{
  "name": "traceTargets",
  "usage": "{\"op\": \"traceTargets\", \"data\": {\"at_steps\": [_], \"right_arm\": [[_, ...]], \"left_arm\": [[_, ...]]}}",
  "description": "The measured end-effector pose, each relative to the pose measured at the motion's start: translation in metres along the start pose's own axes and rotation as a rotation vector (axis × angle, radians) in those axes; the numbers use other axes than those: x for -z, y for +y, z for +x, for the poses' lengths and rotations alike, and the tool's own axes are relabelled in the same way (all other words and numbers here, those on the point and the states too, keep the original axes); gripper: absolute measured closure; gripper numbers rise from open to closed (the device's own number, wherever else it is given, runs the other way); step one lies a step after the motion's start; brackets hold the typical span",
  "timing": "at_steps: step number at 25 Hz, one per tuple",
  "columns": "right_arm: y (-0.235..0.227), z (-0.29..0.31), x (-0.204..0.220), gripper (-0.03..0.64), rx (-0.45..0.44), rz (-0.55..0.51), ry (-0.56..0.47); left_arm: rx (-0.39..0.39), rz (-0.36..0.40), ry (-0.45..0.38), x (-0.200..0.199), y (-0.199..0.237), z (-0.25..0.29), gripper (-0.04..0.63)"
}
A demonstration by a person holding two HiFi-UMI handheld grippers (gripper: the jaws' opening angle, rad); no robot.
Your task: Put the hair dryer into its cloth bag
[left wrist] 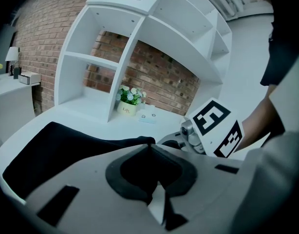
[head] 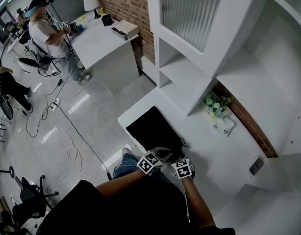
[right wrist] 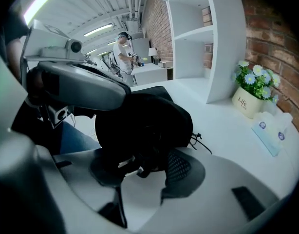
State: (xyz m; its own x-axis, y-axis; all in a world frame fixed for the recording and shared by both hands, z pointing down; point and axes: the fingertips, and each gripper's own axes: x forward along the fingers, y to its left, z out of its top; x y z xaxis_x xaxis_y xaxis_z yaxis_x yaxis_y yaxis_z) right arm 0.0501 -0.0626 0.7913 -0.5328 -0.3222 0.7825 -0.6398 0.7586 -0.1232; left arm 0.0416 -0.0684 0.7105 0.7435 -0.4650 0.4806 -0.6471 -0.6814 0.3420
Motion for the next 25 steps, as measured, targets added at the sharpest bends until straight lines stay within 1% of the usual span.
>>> {"op": "traceTargets", "data": {"at_steps": [5,8,12,15,16,17,21,23,25], "right_arm": [[0.004,0.016,0.000,0.417,-0.007,-0.009,0.024],[0.009,0.022,-0.001,0.417,-0.018,0.005,0.041],[0.012,0.030,0.012,0.417,-0.030,0.012,0.081],[0.013,0.029,0.014,0.416,-0.011,0.002,0.087],[0.013,0.026,0.012,0.395,-0.004,0.006,0.088],[0.013,0.022,0.012,0.386,-0.004,0.018,0.083],[0.012,0.004,0.011,0.383,-0.018,0.064,0.029],[0.010,-0.009,0.010,0.383,-0.001,0.047,-0.021],[0.008,-0.017,0.010,0.398,0.017,0.017,-0.080]], "left_arm": [[0.002,-0.014,-0.004,0.000,0.002,-0.006,0.565],[0.001,-0.016,-0.002,0.001,0.004,-0.008,0.565],[0.003,-0.012,0.013,0.007,0.003,-0.008,0.565],[0.005,-0.015,0.014,0.009,0.003,-0.008,0.565],[0.004,-0.018,0.015,0.009,0.003,-0.009,0.565],[0.003,-0.020,0.016,0.010,0.004,-0.009,0.565],[-0.001,-0.024,0.025,0.014,0.004,-0.008,0.565],[-0.004,-0.031,0.025,0.015,0.004,-0.006,0.565],[-0.007,-0.036,0.024,0.015,0.006,-0.005,0.565]]}}
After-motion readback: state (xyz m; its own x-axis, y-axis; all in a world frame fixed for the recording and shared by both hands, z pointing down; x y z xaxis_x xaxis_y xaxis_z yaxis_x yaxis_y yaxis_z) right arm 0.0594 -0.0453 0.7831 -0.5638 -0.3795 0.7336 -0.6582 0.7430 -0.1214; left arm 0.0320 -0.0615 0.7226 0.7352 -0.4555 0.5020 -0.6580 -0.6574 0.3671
